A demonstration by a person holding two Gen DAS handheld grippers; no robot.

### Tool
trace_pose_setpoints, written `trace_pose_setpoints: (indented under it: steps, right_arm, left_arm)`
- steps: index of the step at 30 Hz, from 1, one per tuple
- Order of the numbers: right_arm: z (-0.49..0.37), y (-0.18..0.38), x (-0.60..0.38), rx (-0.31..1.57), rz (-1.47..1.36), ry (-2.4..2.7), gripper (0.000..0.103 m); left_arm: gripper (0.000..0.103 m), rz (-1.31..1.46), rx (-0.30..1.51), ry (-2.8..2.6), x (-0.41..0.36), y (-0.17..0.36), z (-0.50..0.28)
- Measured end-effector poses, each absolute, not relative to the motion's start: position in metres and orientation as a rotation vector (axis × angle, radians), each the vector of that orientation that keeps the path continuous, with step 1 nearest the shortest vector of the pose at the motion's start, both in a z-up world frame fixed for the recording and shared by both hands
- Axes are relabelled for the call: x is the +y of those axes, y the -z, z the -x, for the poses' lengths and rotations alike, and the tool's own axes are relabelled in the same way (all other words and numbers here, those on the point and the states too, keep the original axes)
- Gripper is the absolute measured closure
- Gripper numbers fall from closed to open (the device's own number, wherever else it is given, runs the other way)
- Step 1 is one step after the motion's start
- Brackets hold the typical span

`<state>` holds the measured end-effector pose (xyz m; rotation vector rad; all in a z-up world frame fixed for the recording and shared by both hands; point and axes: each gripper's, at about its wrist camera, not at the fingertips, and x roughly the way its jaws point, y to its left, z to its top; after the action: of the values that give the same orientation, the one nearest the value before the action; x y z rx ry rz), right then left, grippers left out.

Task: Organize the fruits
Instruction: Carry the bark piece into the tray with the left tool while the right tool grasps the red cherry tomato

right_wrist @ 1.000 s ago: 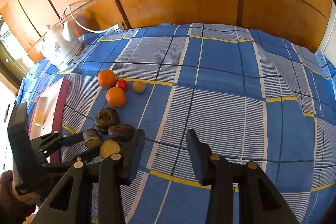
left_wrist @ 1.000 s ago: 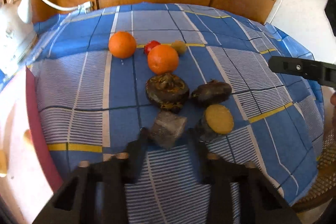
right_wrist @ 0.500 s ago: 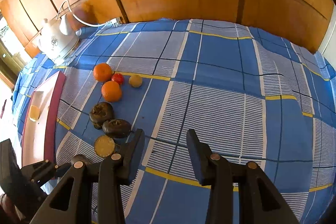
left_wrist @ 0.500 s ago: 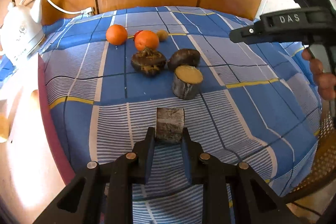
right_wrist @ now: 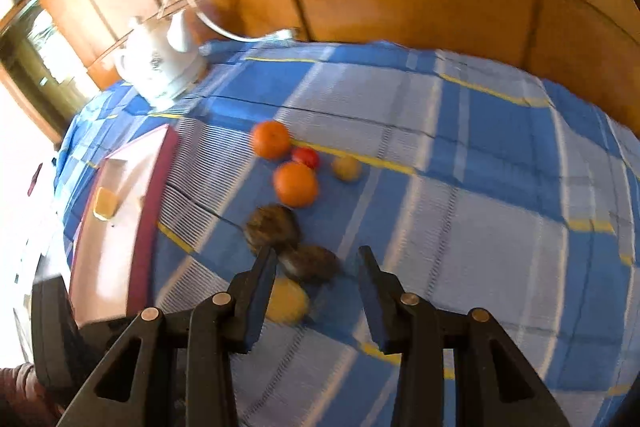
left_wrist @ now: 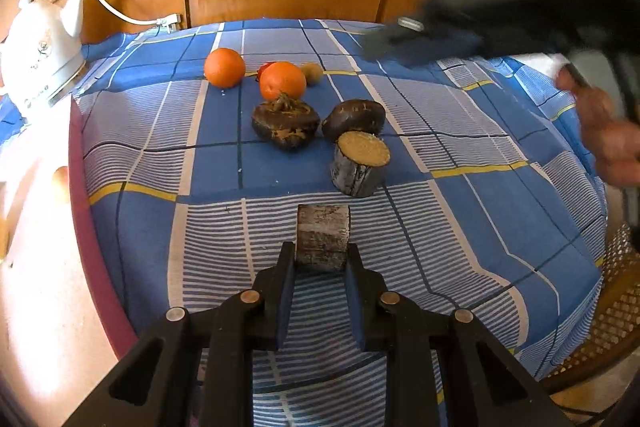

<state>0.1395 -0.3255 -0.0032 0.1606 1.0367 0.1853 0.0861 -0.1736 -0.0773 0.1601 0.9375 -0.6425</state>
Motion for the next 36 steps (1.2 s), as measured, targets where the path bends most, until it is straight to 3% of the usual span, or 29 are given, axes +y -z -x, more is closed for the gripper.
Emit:
trace_pose_setpoints:
  steps: [8,18,19,20,22,36]
  right_arm:
    - [-0.211,0.012,-0.278,1.062,-0.009,-0.214,0.062]
    - [-0.264,0.056,-0.253,1.232,0.223,-0.212,0.062]
    - [-0.266,0.060,-0.253,1.245,0.236,-0.204,0.067]
    - [-0.266,0.062,-0.253,1.247,0.230,-0.206,0.074]
    - [-0.264,0.062,-0.253,1.226,0.214,-0.200,0.078]
    - [-0.176,-0.001,-0.288,1.044,0.021,-0.191,0.078]
  left_arm:
    - [0.079,-0.116,0.938,0.660,-0.167,0.078,-0.087]
    - [0.079,-0.065,0.946,0.677,-0.163,0.078,-0.090]
    - [0.079,-0.065,0.946,0.677,-0.163,0.078,-0.090]
    - [0.079,-0.065,0.944,0.678,-0.163,0.078,-0.089]
    - [0.079,-0.068,0.940,0.678,-0.163,0.078,-0.089]
    - [0.080,-0.041,0.945,0.655,-0.154,0.066,-0.087]
